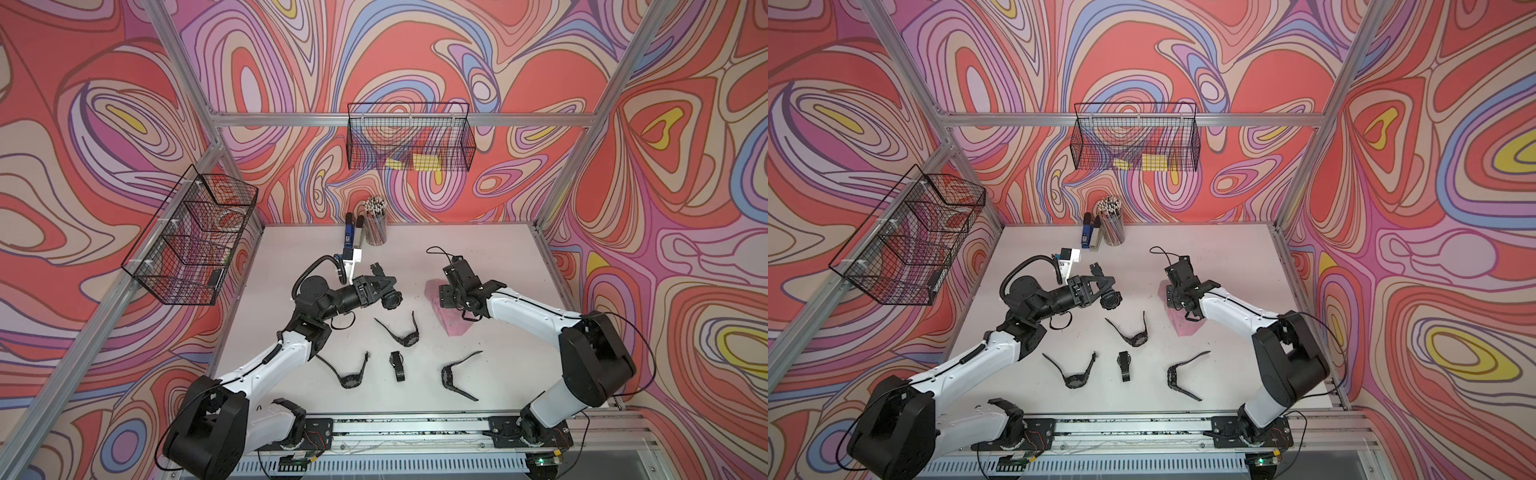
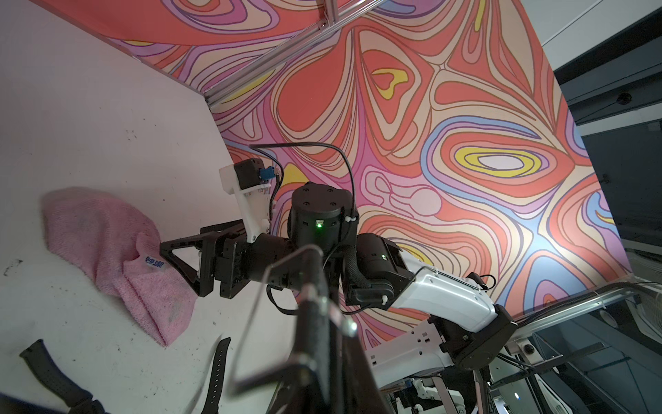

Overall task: Wipe the watch dial
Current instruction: Pick up the cleaning item at the center of the board, then wipe the dirt from the watch dial.

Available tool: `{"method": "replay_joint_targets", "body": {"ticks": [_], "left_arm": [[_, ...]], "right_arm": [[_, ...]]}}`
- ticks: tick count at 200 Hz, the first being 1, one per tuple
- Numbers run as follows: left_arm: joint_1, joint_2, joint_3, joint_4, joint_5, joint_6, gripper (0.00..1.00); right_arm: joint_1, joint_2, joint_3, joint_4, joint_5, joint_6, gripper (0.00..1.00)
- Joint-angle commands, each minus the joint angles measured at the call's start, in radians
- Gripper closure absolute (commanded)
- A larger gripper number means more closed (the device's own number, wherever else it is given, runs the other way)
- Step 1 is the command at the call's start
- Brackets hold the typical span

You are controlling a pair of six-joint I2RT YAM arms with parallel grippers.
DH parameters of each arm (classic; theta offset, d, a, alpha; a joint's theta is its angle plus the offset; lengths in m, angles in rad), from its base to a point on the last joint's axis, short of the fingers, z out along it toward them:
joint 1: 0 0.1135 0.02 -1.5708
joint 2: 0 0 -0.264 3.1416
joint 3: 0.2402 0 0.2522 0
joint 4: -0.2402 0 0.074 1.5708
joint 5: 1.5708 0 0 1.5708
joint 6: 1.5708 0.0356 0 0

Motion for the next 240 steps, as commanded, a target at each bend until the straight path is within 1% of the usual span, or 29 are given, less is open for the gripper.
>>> {"method": "replay_joint_targets", "body": {"ticks": [1, 11, 19, 29, 36, 43, 57, 72, 84, 112, 133, 153, 190, 214, 221, 240], "left_arm": [[0.002, 0.007, -0.013, 0.028, -0.011, 0.009, 1.0], [0.004, 0.009, -0.012, 0.028, -0.009, 0.012, 1.0], [0.004, 0.01, -0.012, 0.025, -0.011, 0.013, 1.0], [0.002, 0.011, -0.013, 0.023, -0.018, 0.014, 1.0], [0.002, 0.015, -0.012, 0.026, -0.019, 0.013, 1.0], [0.003, 0.019, -0.012, 0.031, -0.017, 0.009, 1.0], [0.002, 0.028, -0.016, 0.048, -0.015, -0.001, 1.0], [0.002, 0.04, -0.024, 0.067, -0.021, -0.009, 1.0], [0.002, 0.053, -0.028, 0.086, -0.03, -0.017, 1.0], [-0.007, 0.104, -0.03, 0.156, -0.042, -0.052, 1.0], [-0.019, 0.146, -0.02, 0.222, -0.065, -0.08, 1.0], [-0.045, 0.196, 0.004, 0.273, -0.106, -0.093, 1.0], [-0.119, 0.311, 0.07, 0.402, -0.195, -0.123, 1.0], [-0.149, 0.395, 0.101, 0.51, -0.26, -0.168, 1.0], [-0.156, 0.413, 0.114, 0.516, -0.27, -0.18, 1.0], [-0.182, 0.424, 0.144, 0.511, -0.308, -0.149, 1.0]], "right_arm": [[0.006, 0.045, -0.006, -0.025, -0.056, 0.029, 0.32], [0.006, 0.068, -0.006, -0.018, -0.082, 0.028, 0.4], [0.005, 0.086, -0.006, -0.01, -0.092, 0.025, 0.5], [0.005, 0.106, -0.007, -0.002, -0.091, 0.022, 0.7], [0.005, 0.112, -0.01, 0.007, -0.093, 0.022, 0.81], [0.005, 0.115, -0.017, 0.02, -0.097, 0.023, 0.89], [0.003, 0.11, -0.031, 0.042, -0.114, 0.022, 1.0], [0.002, 0.093, -0.04, 0.053, -0.135, 0.021, 1.0], [0.001, 0.047, -0.052, 0.069, -0.145, 0.027, 1.0], [-0.033, -0.137, -0.066, 0.097, -0.198, 0.046, 1.0], [-0.059, -0.25, -0.03, 0.052, -0.223, 0.042, 1.0], [-0.072, -0.321, -0.01, 0.038, -0.29, 0.032, 1.0], [-0.076, -0.454, -0.064, 0.14, -0.41, 0.075, 1.0], [-0.075, -0.527, -0.078, 0.159, -0.436, 0.095, 1.0], [-0.074, -0.542, -0.081, 0.16, -0.446, 0.103, 1.0], [-0.071, -0.58, -0.091, 0.16, -0.458, 0.113, 1.0]]}}
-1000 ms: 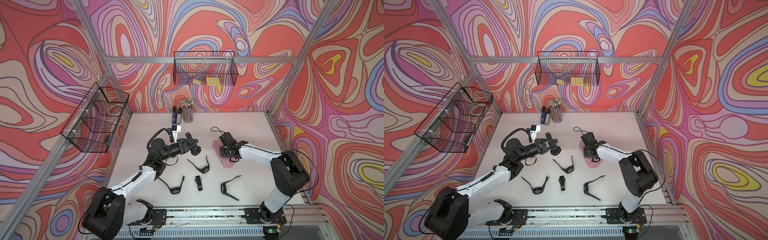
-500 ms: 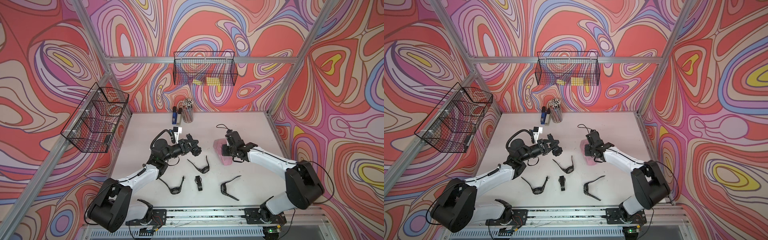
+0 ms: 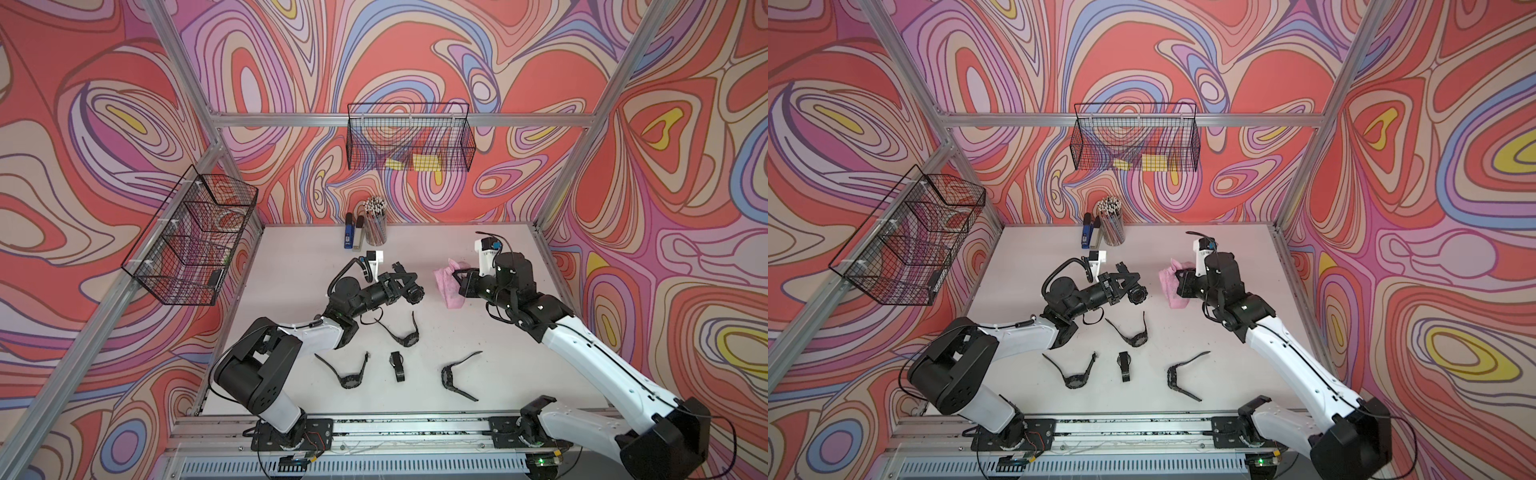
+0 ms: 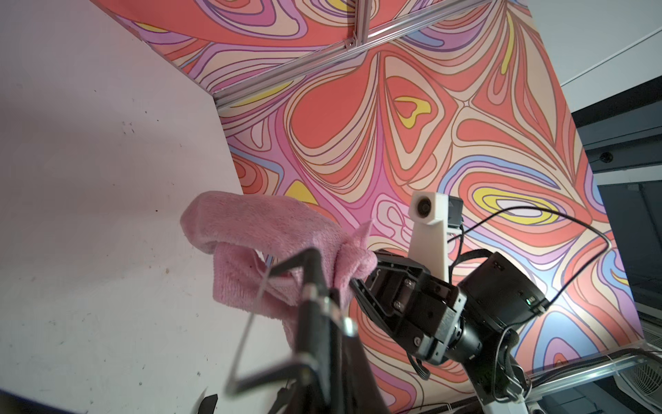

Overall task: Wipe the watch dial
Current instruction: Wipe the dirt from the watch dial.

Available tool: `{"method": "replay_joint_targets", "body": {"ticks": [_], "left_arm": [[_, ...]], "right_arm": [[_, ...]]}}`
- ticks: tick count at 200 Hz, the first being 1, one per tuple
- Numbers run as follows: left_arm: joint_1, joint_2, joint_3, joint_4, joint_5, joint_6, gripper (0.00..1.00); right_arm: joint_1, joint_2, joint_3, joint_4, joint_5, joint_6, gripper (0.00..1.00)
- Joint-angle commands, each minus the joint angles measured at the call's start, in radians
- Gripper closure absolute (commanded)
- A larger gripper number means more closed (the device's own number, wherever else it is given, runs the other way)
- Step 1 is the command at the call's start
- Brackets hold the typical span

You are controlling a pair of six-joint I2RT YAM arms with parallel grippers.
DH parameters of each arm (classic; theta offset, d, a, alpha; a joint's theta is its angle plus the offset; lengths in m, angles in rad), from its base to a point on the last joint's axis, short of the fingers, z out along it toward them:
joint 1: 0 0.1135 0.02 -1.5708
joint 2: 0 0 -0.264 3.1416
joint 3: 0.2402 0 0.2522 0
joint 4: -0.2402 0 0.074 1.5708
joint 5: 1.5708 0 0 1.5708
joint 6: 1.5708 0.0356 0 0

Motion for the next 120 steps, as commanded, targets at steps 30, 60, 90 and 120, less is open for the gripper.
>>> {"method": "replay_joint_targets", "body": {"ticks": [30, 60, 90, 120], "left_arm": [[-0.043, 0.008, 0.057, 0.141, -0.156, -0.001, 1.0], [-0.072, 0.005, 0.044, 0.146, -0.262, 0.0, 1.0], [-0.113, 0.001, 0.039, 0.148, -0.357, 0.002, 1.0], [-0.156, -0.013, 0.037, 0.148, -0.437, 0.009, 1.0]], "right_arm": [[0.013, -0.101, -0.053, 0.073, -0.053, 0.051, 1.0], [0.093, -0.079, -0.06, 0.107, -0.026, 0.051, 1.0], [0.208, -0.017, -0.045, 0.159, 0.055, 0.045, 1.0], [0.264, 0.045, -0.048, 0.228, 0.092, 0.054, 1.0]]}}
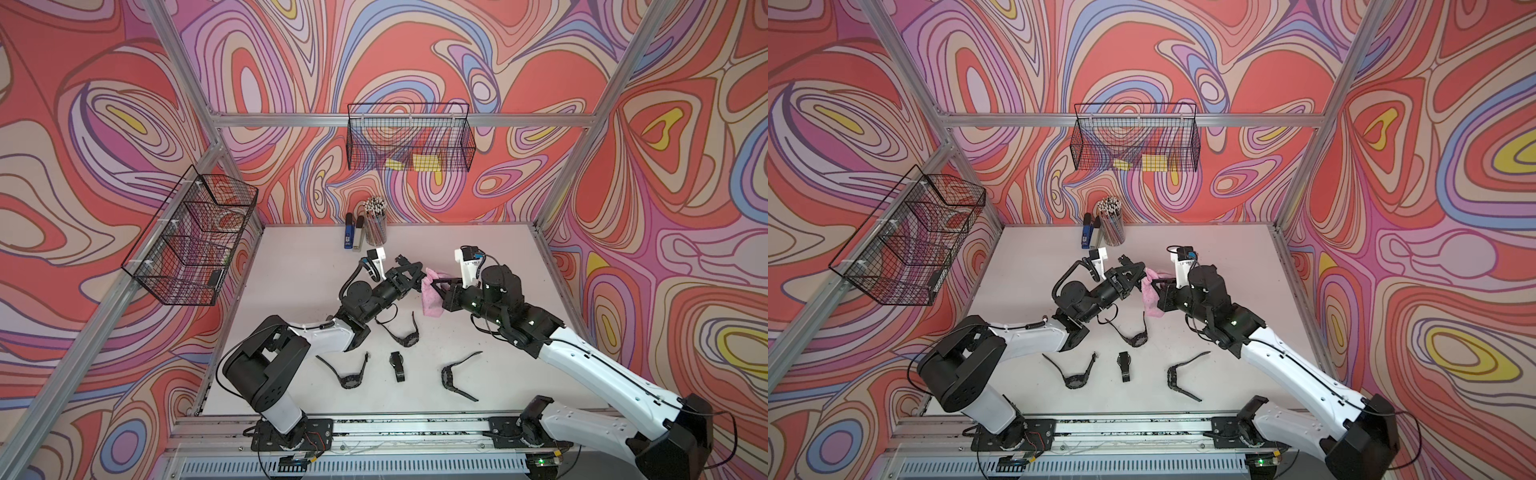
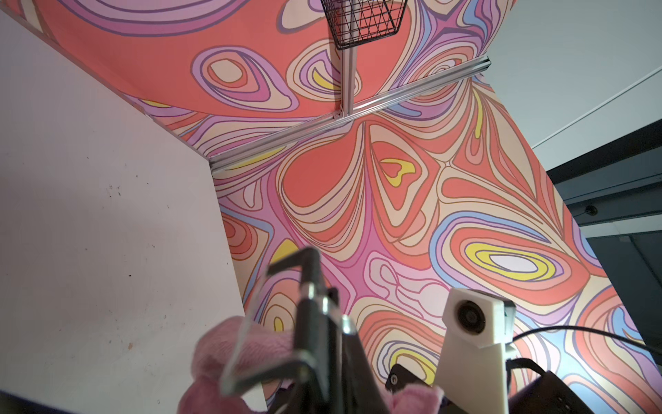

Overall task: Wipe the watch dial
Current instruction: Wipe the dirt from the watch dial.

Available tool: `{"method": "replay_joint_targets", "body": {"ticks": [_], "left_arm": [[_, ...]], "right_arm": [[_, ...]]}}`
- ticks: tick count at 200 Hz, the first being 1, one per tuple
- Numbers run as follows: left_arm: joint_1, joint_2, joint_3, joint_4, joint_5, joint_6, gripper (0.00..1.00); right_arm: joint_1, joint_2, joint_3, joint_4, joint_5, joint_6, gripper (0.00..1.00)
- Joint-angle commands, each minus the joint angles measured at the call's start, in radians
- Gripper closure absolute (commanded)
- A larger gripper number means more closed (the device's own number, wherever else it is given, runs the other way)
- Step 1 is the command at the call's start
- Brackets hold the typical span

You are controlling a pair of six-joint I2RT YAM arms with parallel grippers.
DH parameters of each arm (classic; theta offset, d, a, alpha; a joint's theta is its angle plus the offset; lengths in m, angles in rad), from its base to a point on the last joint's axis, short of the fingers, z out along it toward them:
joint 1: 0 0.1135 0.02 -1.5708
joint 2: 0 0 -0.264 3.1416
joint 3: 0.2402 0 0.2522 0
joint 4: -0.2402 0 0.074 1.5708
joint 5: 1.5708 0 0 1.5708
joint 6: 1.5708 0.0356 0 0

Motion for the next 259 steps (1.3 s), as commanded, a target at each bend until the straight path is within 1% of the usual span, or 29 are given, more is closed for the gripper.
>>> {"method": "replay_joint_targets", "body": {"ticks": [1, 35, 73, 115, 146, 200, 216, 238, 259], "left_arm": [[-0.036, -0.027, 0.003, 0.094, -0.098, 0.005, 1.0], [-0.068, -0.04, 0.012, 0.098, -0.153, -0.016, 1.0], [-0.071, -0.084, 0.006, 0.097, -0.168, -0.027, 1.0], [-0.08, -0.122, -0.012, 0.1, -0.167, -0.056, 1.0], [-0.084, -0.132, -0.011, 0.099, -0.168, -0.08, 1.0], [-0.09, -0.178, -0.026, 0.099, -0.178, -0.107, 1.0], [-0.09, -0.187, -0.031, 0.099, -0.19, -0.107, 1.0], [-0.09, -0.177, -0.024, 0.101, -0.197, -0.107, 1.0], [-0.09, -0.153, -0.002, 0.1, -0.182, -0.115, 1.0]], "right_arm": [[0.034, 0.041, 0.001, 0.095, 0.048, 0.009, 1.0], [0.062, 0.093, -0.014, 0.163, 0.061, 0.024, 1.0], [0.084, 0.082, -0.054, 0.208, 0.065, 0.043, 1.0], [0.083, 0.072, -0.022, 0.163, 0.171, -0.019, 1.0], [0.082, 0.116, 0.023, 0.153, 0.147, -0.042, 1.0], [0.082, 0.121, 0.041, 0.134, 0.203, -0.075, 1.0], [0.081, 0.126, 0.046, 0.13, 0.179, -0.096, 1.0], [0.092, 0.151, 0.048, 0.13, 0.076, -0.1, 1.0], [0.147, 0.165, 0.055, 0.128, 0.103, -0.114, 1.0]]}}
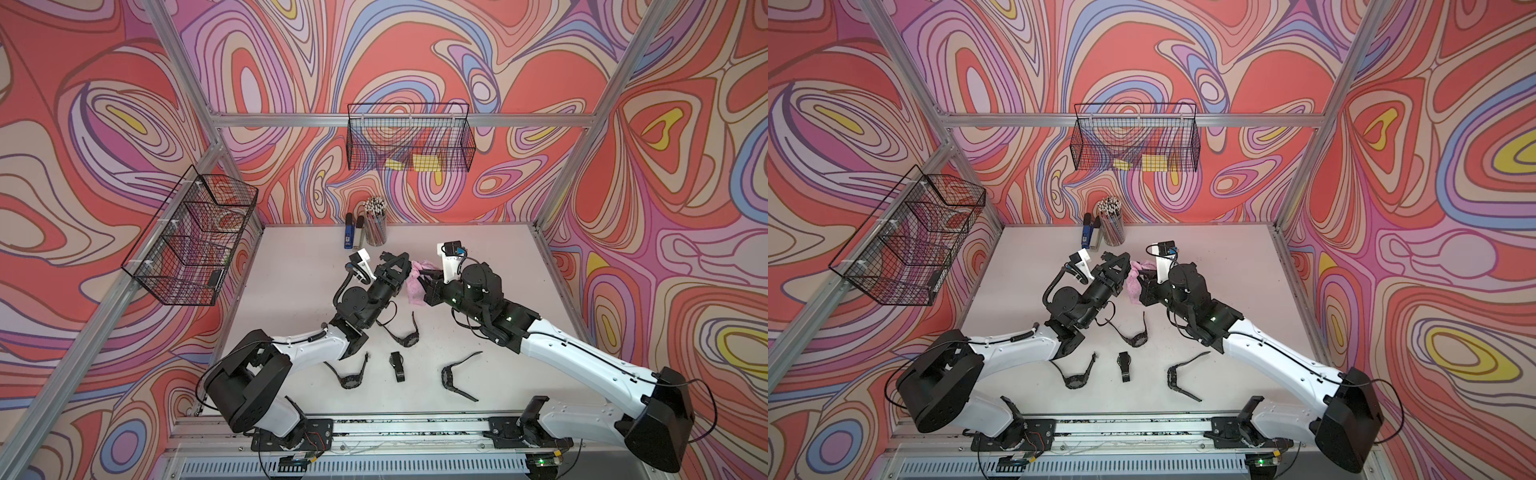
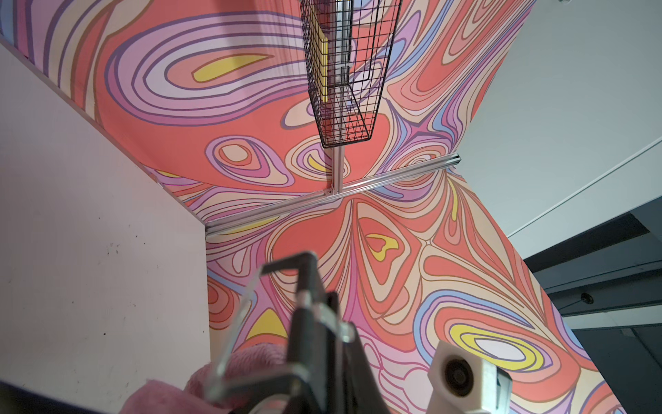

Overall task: Wipe the watch dial
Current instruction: Wipe the dirt from the watch dial.

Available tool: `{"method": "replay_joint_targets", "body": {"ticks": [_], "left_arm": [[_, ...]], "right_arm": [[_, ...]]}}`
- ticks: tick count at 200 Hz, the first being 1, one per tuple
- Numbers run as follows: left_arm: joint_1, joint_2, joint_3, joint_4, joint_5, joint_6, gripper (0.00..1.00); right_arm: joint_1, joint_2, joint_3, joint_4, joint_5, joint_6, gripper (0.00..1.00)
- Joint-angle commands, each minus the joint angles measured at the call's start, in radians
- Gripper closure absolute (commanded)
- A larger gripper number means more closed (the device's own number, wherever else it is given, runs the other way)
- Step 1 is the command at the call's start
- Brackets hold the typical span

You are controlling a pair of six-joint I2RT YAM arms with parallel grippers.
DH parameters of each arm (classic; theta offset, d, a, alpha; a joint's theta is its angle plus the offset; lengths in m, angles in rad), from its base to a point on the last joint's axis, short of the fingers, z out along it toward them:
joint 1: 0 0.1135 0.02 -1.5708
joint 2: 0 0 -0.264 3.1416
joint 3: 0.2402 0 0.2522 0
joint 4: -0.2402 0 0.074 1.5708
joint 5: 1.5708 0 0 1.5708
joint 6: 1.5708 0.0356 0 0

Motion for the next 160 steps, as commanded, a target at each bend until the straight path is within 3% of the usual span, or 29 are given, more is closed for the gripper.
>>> {"method": "replay_joint_targets", "body": {"ticks": [1, 59, 84, 130, 160], "left_arm": [[-0.044, -0.02, 0.034, 0.137, 0.111, -0.06, 1.0], [-0.042, -0.024, 0.04, 0.137, 0.1, -0.049, 1.0], [-0.042, -0.022, 0.039, 0.137, 0.124, -0.061, 1.0], [-0.042, -0.088, -0.015, 0.137, 0.099, -0.042, 1.0], [-0.032, -0.098, -0.038, 0.136, 0.091, -0.049, 1.0]], "right_arm": [[0.054, 0.052, 0.01, -0.045, -0.019, -0.034, 1.0], [0.08, 0.046, -0.006, -0.028, 0.017, -0.042, 1.0], [0.077, 0.043, 0.016, -0.059, 0.104, -0.05, 1.0], [-0.06, 0.05, 0.066, -0.155, 0.088, -0.02, 1.0], [-0.071, 0.032, 0.049, -0.167, 0.04, -0.024, 1.0]]}}
